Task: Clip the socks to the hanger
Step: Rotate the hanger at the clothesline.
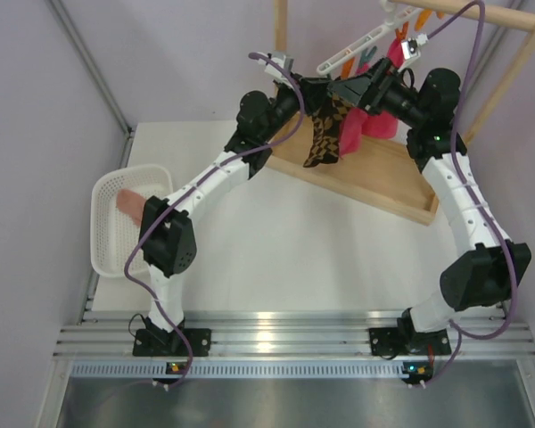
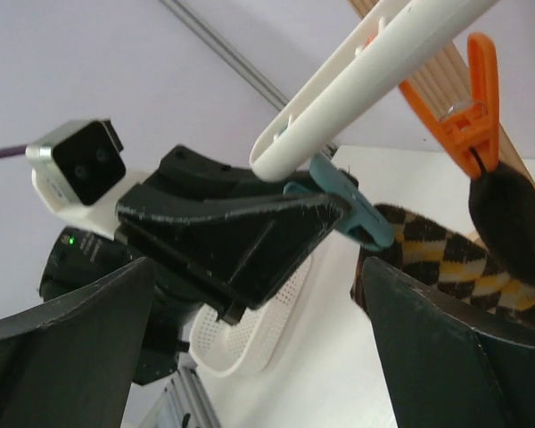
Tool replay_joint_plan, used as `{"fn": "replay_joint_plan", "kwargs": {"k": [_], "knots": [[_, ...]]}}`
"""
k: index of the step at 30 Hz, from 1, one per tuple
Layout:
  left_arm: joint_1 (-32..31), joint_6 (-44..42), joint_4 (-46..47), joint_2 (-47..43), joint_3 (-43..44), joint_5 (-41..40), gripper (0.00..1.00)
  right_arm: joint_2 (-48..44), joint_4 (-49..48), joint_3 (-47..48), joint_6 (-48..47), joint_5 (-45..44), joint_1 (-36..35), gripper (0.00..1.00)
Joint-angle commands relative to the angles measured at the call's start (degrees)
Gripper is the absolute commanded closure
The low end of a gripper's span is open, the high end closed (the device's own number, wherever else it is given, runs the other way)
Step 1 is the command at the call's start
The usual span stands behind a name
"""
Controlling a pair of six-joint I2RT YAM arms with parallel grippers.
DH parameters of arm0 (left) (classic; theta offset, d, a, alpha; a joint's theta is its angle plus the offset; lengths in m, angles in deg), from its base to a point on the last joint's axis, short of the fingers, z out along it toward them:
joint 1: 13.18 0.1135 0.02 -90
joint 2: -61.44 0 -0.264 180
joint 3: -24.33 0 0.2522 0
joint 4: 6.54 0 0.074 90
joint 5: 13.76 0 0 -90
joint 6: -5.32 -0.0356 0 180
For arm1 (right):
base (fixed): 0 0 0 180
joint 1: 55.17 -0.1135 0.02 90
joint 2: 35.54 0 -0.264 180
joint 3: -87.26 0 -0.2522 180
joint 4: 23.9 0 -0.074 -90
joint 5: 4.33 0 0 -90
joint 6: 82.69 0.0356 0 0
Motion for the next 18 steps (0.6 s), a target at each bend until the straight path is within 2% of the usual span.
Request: {"fn": "replay_joint_plan", "kwargs": {"k": [1,4,7,8,11,18], "knots": [[1.4,0.6,5.0,0.1,3.3,-2.3,0.74,-6.8,0.4,-2.4,-6.4,2.4,0.5,0.04],[1.8,0.9,5.1,0.6,4.2,-2.3,0.72,-10.9,3.2,-3.5,-16.6,-0.9,0.8,0.05],[2.5,2.6,5.6,1.4,5.0,-1.3,0.69,-14.4,3.8,-5.4,-31.5,-4.7,1.8,0.05],[2.8,3.6,5.8,1.7,5.3,-0.8,0.66,-15.2,3.8,-5.9,-39.5,-5.7,2.1,0.05],[4.3,5.1,5.4,3.2,7.5,0.2,0.65,-16.3,1.4,-8.5,-50.1,-8.4,4.9,0.07],[6.1,8.7,7.0,5.4,10.2,1.1,0.62,-13.3,-7.1,-10.7,-46.6,-11.2,10.8,0.07]]}}
